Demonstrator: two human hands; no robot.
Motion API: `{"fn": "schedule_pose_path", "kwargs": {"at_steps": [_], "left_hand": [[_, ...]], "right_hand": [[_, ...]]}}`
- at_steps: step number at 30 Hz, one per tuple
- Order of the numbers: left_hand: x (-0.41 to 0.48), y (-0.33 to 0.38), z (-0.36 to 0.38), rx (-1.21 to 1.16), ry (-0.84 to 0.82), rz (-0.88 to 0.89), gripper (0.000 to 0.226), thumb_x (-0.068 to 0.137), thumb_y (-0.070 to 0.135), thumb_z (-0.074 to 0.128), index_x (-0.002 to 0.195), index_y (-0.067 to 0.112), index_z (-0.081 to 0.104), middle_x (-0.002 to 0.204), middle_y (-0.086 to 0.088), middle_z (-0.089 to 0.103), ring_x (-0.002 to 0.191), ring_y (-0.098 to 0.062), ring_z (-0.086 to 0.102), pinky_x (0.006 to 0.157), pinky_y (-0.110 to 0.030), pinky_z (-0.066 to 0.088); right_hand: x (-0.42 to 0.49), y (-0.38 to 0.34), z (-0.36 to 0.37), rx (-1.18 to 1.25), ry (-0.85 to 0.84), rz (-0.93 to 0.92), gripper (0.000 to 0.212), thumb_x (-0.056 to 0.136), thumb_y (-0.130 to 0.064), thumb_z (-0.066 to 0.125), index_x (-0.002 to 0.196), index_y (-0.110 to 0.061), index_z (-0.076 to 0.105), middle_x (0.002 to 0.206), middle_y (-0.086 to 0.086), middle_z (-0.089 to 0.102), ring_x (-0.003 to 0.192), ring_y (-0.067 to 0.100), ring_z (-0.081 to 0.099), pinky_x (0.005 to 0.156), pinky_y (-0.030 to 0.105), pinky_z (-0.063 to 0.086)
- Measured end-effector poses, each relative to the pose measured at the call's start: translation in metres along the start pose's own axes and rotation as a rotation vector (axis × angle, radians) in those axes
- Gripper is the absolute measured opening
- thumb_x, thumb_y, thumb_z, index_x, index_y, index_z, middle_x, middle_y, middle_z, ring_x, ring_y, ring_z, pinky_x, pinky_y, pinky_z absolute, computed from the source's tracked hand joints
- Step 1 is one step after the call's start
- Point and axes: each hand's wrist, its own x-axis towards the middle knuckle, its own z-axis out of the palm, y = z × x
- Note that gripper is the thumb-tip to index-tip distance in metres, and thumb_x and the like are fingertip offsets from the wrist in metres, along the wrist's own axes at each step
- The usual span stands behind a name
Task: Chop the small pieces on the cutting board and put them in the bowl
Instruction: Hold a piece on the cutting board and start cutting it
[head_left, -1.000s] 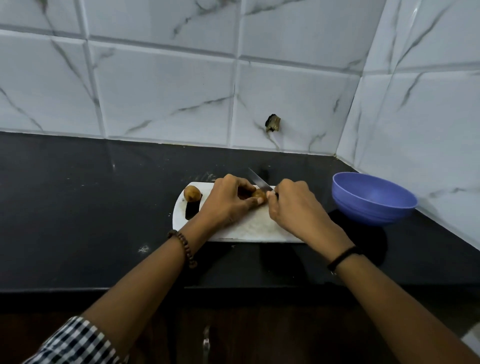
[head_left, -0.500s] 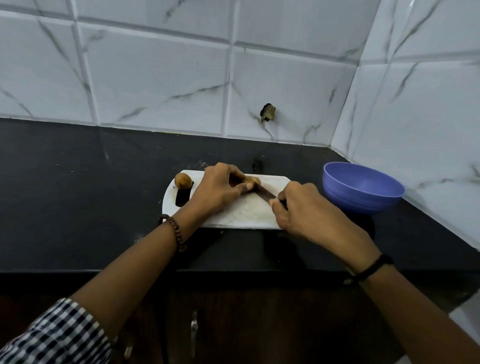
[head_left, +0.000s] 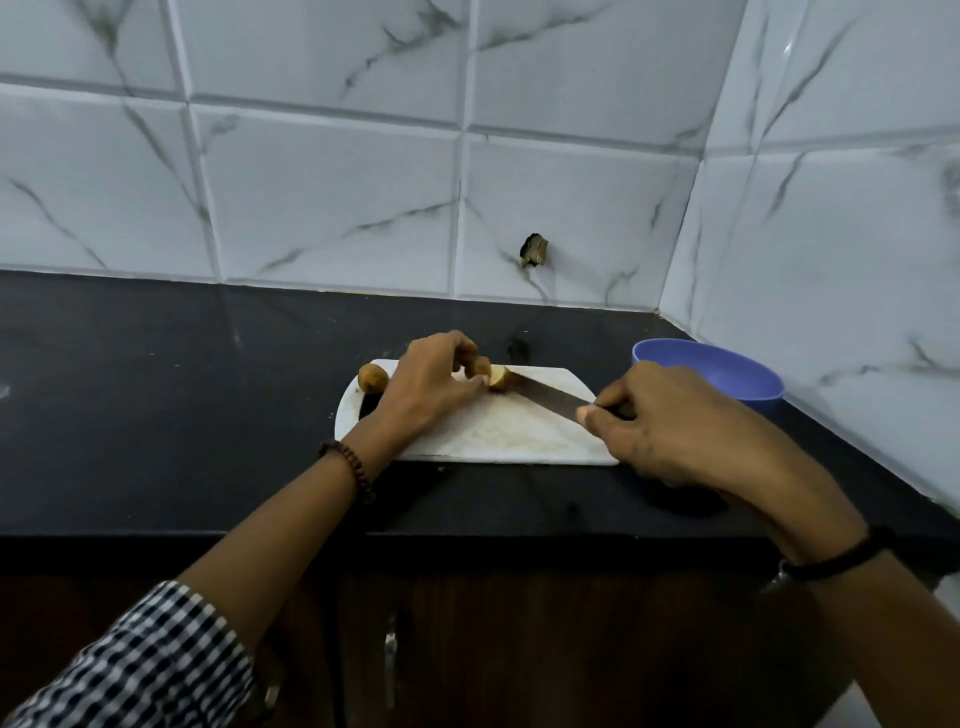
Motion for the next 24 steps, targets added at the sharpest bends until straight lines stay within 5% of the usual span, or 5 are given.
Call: {"fn": "schedule_pose_path", "kwargs": {"at_steps": [5,11,14,19,24], "left_hand": [[0.018,-0.007,-0.028,0.332,0.119,-0.101,0.027,0.083,0.043,0.062,0.099,0.022,0.069,0.089,0.008,0.072,0.089,-0.016,0.066,0.084,-0.036,0.052],[0.035,-0.019,-0.045,0.614,-0.121,-0.119,0.027,0.082,0.045,0.059,0.092,0.025,0.073,0.089,0.001,0.068,0.098,-0.021,0.054,0.085,-0.038,0.031],[0.036,-0.018,-0.039,0.633,-0.243,-0.102,0.027,0.086,0.042,0.058,0.101,0.026,0.073,0.098,0.000,0.067,0.108,-0.022,0.051,0.093,-0.041,0.033],[0.034,0.000,-0.019,0.587,-0.218,0.125,0.035,0.094,0.037,0.052,0.123,0.025,0.067,0.117,0.004,0.066,0.116,-0.021,0.049,0.096,-0.040,0.035],[0.036,0.025,0.006,0.334,-0.306,0.036,0.040,0.101,0.044,0.040,0.099,0.019,0.072,0.091,-0.001,0.070,0.094,-0.023,0.061,0.094,-0.045,0.043]], "right_hand": [[0.000,0.005,0.001,0.140,0.086,0.010,0.029,0.097,-0.045,0.053,0.103,-0.024,0.072,0.079,0.008,0.069,0.071,0.029,0.067,0.068,0.047,0.057],[0.013,0.011,0.009,0.226,0.150,0.025,0.032,0.098,-0.043,0.052,0.094,-0.019,0.073,0.076,0.011,0.069,0.058,0.020,0.058,0.067,0.043,0.057],[0.022,0.012,0.014,0.262,0.150,0.037,0.030,0.099,-0.042,0.052,0.096,-0.020,0.073,0.077,0.010,0.070,0.063,0.022,0.063,0.070,0.044,0.057],[0.033,0.017,0.025,0.280,0.180,0.031,0.027,0.098,-0.041,0.052,0.088,-0.025,0.071,0.072,0.008,0.069,0.064,0.026,0.066,0.064,0.042,0.057],[0.038,0.020,0.030,0.319,0.224,0.024,0.030,0.098,-0.039,0.052,0.089,-0.019,0.071,0.071,0.011,0.068,0.067,0.028,0.066,0.066,0.044,0.057]]}}
